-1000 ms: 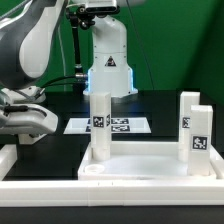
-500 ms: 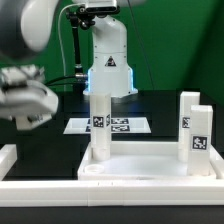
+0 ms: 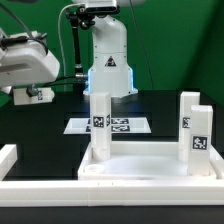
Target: Assemble desk
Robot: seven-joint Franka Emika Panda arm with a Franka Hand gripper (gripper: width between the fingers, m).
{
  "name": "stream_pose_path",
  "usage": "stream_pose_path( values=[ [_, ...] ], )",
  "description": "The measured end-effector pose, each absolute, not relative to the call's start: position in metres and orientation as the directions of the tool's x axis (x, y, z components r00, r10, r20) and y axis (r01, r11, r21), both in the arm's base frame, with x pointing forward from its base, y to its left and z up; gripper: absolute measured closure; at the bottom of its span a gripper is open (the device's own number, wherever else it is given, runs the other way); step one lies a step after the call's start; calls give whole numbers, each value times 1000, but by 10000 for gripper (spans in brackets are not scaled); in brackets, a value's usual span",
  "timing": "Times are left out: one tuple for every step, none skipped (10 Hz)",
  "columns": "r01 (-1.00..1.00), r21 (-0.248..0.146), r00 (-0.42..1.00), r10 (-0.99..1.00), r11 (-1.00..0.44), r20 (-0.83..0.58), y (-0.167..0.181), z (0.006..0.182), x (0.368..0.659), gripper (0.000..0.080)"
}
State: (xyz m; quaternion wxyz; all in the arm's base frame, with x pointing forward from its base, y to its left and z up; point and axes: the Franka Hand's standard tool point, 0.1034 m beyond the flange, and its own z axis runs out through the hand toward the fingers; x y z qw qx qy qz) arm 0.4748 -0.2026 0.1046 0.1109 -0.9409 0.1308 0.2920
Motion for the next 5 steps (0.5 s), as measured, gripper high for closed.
stream_pose_path(
  values=[
    [-268,-100,865,-193,-958,-463,-196,94,490,509],
    [-277,-87,882,-217,-957,-418,-165,120,507,509],
    [-256,-97,912,-207,-962,-353,-154,153,533,509],
    [-218,-103,946,-184,-970,-269,-163,177,558,509],
    [-172,-105,981,-160,-980,-112,-187,190,566,509]
  ],
)
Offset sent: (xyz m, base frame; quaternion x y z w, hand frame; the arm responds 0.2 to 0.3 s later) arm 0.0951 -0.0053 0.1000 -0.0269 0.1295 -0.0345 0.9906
